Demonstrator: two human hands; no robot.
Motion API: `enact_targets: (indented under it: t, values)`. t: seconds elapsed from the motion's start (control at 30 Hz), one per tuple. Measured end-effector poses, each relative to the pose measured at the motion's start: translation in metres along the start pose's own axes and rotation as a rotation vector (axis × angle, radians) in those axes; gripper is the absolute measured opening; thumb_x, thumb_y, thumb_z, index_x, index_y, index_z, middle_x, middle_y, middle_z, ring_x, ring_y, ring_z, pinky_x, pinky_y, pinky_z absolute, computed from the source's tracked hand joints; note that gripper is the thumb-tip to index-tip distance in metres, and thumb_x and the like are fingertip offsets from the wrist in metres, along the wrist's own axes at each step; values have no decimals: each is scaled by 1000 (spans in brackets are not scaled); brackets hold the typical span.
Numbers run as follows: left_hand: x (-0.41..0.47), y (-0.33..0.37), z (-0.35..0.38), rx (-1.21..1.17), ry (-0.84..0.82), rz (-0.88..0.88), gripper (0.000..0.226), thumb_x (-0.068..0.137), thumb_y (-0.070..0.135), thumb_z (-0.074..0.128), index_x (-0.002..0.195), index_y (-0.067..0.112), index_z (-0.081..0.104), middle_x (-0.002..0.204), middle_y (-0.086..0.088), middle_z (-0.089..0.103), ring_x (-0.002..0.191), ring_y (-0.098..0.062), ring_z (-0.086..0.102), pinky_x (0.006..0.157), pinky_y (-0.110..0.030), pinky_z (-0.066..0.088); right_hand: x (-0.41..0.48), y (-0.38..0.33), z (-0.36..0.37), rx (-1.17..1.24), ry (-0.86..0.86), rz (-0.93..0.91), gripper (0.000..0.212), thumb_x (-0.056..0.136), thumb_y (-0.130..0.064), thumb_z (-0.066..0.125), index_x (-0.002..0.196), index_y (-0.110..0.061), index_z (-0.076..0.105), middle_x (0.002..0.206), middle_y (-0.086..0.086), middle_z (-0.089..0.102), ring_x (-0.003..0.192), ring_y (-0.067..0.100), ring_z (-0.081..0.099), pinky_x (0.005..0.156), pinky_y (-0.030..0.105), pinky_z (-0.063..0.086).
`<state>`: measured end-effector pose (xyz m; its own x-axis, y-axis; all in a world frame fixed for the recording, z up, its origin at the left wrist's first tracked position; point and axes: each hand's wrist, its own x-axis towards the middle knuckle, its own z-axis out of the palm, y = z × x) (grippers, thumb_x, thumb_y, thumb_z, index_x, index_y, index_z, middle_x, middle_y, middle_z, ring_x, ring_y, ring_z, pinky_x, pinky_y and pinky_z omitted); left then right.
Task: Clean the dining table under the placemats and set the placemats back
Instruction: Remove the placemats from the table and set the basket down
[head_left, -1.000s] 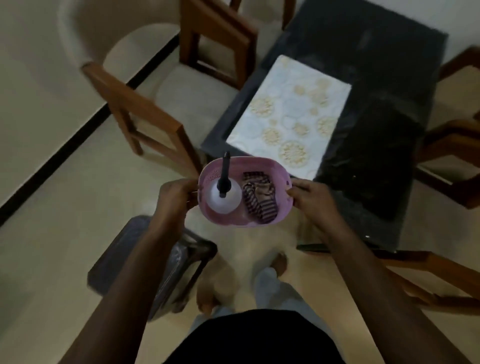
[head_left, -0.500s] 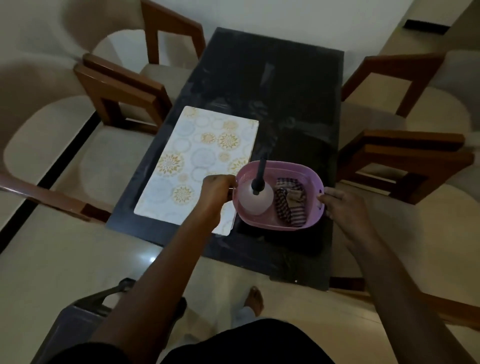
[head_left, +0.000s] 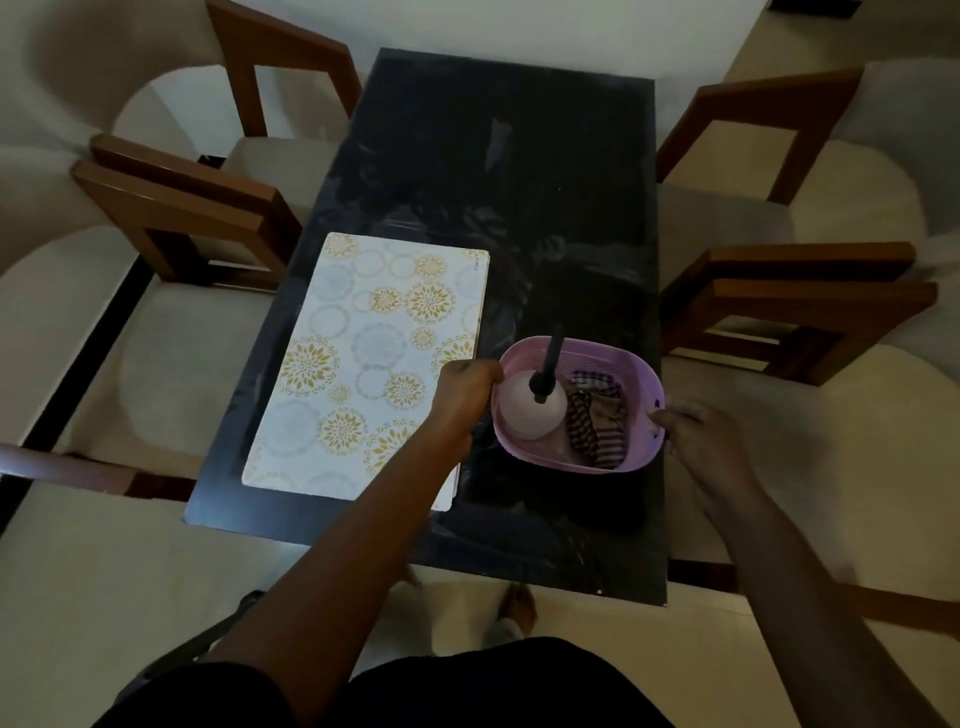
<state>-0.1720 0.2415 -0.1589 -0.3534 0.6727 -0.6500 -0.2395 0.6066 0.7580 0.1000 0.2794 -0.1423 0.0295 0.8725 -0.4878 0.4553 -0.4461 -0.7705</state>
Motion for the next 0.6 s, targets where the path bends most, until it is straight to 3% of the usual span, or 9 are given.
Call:
enact_targets:
  t: [0.13, 0.2, 0.27, 0.33, 0.4, 0.43, 0.5, 0.53, 0.6]
  values:
    - [-1, 7, -26, 112, -125, 46, 26, 85, 21, 68, 95, -2, 75, 101, -22, 73, 93, -30, 67, 88, -43, 55, -22, 4, 19, -52, 277, -54, 15, 100, -13, 64, 113, -8, 70, 108, 9, 69, 102, 24, 63, 90, 36, 50]
    - [4, 6, -59, 237, -89, 80, 31, 94, 25, 70, 122, 13, 76, 124, -4, 70, 113, -22, 64, 103, -41, 51, -51, 1, 36, -93, 548, -122, 12, 101, -19, 64, 108, -12, 70, 98, 1, 66, 93, 17, 61, 84, 29, 46]
    - [14, 0, -106, 309, 45, 128, 48, 96, 28, 72, 142, 16, 64, 137, 1, 62, 123, -21, 61, 104, -36, 49, -87, -6, 64, -81, 631, -216, 14, 102, -24, 64, 90, -17, 67, 81, -7, 63, 76, 6, 58, 71, 20, 40]
    - [26, -10, -154, 329, 210, 161, 53, 97, 22, 71, 147, 11, 57, 124, -3, 68, 105, -21, 68, 86, -28, 52, -110, -2, 101, -111, 434, -257, 20, 101, -25, 67, 82, -20, 69, 75, -11, 66, 75, 2, 62, 67, 11, 40]
    - [33, -16, -195, 303, 297, 119, 56, 99, 15, 67, 152, 6, 50, 105, -1, 65, 76, -12, 59, 67, -24, 46, -116, 5, 145, -158, 161, -196, 12, 97, -29, 72, 86, -26, 73, 79, -16, 71, 81, -2, 65, 70, 7, 42]
    - [37, -19, -213, 315, 322, 79, 58, 99, 14, 66, 153, 5, 47, 112, -3, 62, 78, -13, 57, 68, -26, 46, -113, 9, 167, -168, 42, -159, 4, 96, -31, 73, 94, -27, 74, 86, -19, 71, 87, -3, 66, 76, 9, 46]
    - [43, -23, -236, 331, 332, 19, 58, 97, 16, 65, 150, -2, 48, 136, -13, 61, 101, -28, 62, 83, -40, 52, -99, 10, 205, -181, -129, -80, 26, 96, -34, 73, 120, -25, 71, 106, -17, 70, 101, 3, 65, 92, 23, 52]
    - [49, -26, -245, 334, 332, 7, 56, 96, 16, 65, 145, -6, 50, 140, -20, 61, 114, -37, 62, 91, -47, 53, -90, 8, 222, -194, -176, -44, 39, 96, -36, 73, 132, -23, 66, 118, -12, 68, 108, 7, 63, 99, 30, 51]
    - [54, -29, -255, 332, 313, -32, 45, 95, 16, 67, 134, -5, 58, 130, -20, 64, 122, -37, 60, 95, -44, 51, -73, 3, 249, -208, -178, -10, 53, 97, -37, 72, 144, -20, 57, 139, -5, 61, 123, 13, 59, 104, 33, 47]
